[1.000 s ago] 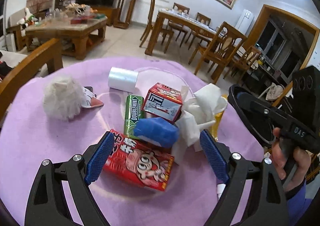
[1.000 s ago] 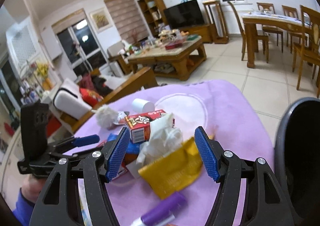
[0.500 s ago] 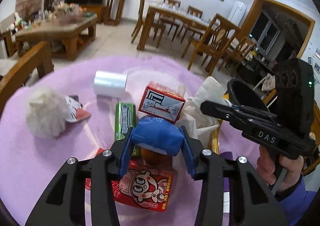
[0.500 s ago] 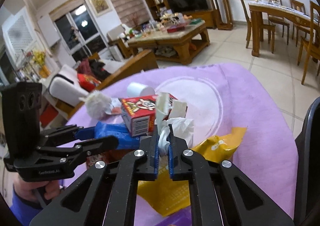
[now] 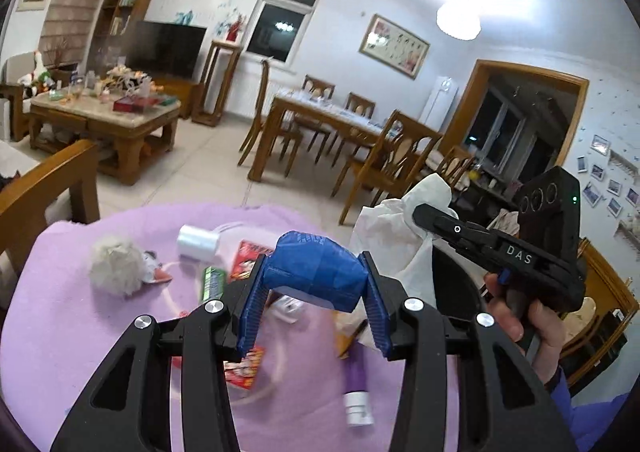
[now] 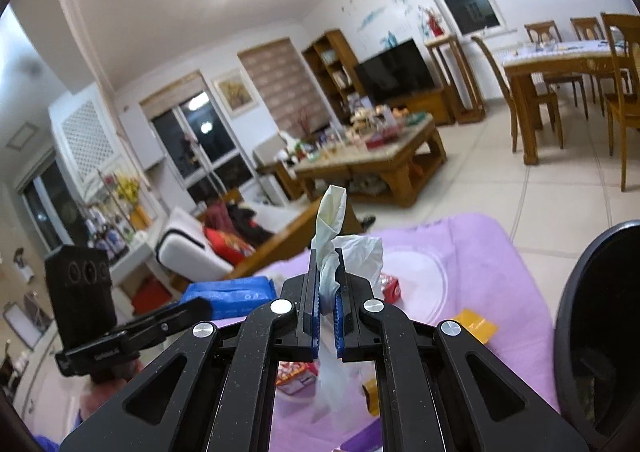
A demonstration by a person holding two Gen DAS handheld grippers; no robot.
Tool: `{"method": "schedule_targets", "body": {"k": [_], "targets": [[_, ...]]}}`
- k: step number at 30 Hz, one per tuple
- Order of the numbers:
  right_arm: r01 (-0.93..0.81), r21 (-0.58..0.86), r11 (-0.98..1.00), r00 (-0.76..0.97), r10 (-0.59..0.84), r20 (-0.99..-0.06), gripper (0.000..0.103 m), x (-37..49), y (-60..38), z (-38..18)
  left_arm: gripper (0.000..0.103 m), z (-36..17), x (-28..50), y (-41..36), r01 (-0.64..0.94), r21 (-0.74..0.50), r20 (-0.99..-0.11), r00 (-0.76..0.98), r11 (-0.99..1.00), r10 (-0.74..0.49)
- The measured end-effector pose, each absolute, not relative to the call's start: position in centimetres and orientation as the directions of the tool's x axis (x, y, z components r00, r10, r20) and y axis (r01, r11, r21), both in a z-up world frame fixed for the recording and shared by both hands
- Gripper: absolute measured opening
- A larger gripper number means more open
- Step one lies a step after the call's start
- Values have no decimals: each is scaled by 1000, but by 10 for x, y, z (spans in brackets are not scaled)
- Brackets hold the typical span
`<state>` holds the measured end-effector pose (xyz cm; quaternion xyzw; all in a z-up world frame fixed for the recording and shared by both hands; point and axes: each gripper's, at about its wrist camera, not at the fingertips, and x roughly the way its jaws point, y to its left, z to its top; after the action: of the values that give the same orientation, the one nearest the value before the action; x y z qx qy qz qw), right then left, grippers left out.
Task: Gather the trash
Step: 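Carry both items over the black bin and open both grippers to drop them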
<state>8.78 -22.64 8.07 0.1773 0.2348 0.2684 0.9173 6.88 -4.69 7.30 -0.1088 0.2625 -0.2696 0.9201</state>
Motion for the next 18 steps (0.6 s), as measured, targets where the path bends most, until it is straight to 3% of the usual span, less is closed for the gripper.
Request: {"method": "schedule_targets", "body": {"k": [8, 18], "targets": [[-356, 444, 822, 830, 497, -254, 6, 40, -305, 110, 44, 86, 65, -110, 528, -340, -380, 680, 778, -627], [-180, 486, 855, 921, 320, -223, 6, -8, -442, 101, 44, 78, 71, -238, 660, -289, -415, 567, 694, -712]]}}
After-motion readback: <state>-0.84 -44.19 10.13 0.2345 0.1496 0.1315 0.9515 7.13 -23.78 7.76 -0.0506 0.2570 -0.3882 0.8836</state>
